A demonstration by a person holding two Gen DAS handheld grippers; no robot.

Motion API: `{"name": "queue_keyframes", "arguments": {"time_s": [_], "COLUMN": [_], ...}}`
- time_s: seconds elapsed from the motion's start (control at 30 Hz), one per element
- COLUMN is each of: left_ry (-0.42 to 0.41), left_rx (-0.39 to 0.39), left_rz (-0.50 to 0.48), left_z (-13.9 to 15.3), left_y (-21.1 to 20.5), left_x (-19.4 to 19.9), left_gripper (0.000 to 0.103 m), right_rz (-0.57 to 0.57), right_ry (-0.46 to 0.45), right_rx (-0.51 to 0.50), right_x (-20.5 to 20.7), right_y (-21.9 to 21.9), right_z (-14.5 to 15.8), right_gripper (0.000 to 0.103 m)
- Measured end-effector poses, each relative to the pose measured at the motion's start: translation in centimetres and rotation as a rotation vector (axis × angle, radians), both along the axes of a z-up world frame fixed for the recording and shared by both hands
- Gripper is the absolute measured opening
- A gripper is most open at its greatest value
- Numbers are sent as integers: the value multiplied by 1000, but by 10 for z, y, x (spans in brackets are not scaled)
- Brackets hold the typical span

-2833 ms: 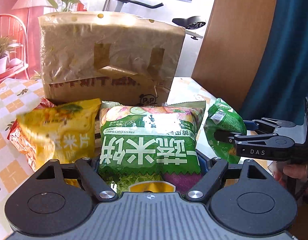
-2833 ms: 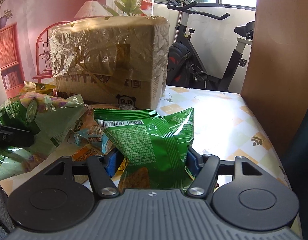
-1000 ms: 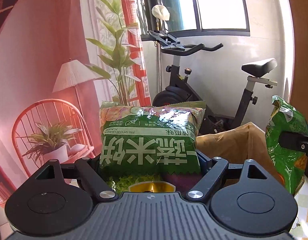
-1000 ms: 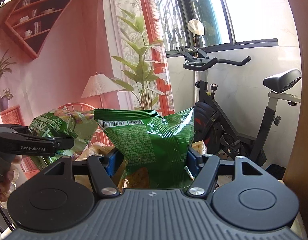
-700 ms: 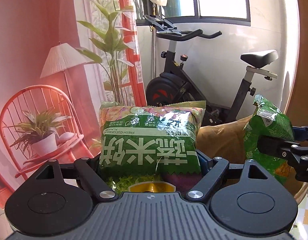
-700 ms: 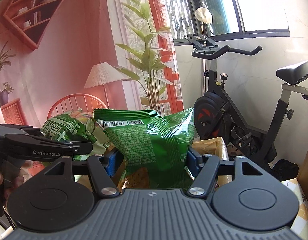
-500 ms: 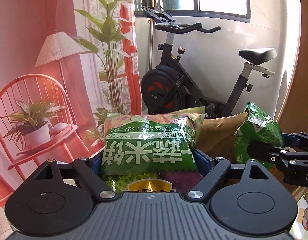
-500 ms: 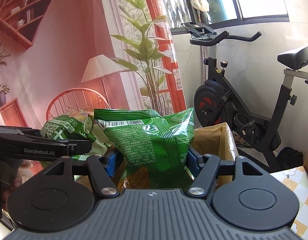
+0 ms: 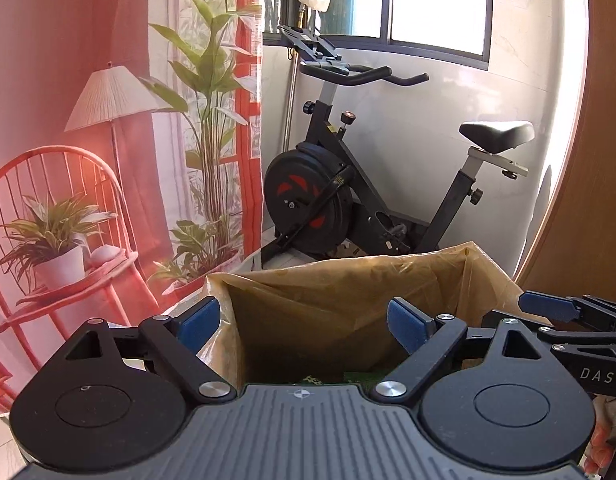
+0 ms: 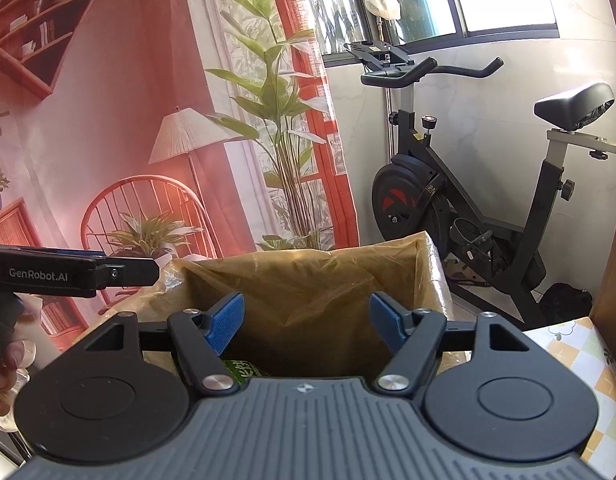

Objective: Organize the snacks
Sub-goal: 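Carry both green bags to the open box and release them inside, then grasp the yellow chip bag with the left tool while the right tool grasps the orange-striped bread packet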

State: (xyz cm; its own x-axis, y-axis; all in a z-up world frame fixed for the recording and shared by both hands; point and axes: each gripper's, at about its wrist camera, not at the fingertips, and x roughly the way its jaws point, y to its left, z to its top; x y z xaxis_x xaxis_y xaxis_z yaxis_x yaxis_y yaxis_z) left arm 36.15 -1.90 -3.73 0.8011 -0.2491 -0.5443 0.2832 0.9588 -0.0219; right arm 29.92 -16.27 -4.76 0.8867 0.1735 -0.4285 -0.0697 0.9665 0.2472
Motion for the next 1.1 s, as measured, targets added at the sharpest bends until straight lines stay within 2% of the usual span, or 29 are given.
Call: {"name": "queue_keyframes", "arguments": {"time_s": [0.13,0.27,0.47,0.77,0.83,0.93,1.0,1.1], "left_ry": [-20,-65,-108,-98,-77,-13,23,76], "left_rx": [-51,-103,-31,-5,-24,-61,-63,-70], "left_rz": [22,47,71,145,175,188,181,162], "left_z": [12,26,21,-40,-58,-82,-98,-117], "left_y": [19,43,62,88,93,95,95,95], "left_x": [-19,-50,-97,-163,-175,-185,-191,-195], "left_gripper": [92,92,92,94,94,94,94,93], "right_rz": [-14,-19,-6,50,64,87,103,112], "right_ry": [-14,-33,-45,-13,12,79,135,222], "right_rx": [10,16,-40,-43,-56,-81,-92,-120], "right_x": [-18,-40,-77,-126,-136,-150,-158,-169], "right_y": [-5,-10,-1,25,33,45,50,56], "right_z": [10,16,10,-41,-56,-81,-99,-124], "right_gripper": [73,85,89,89,88,86,77,71]}}
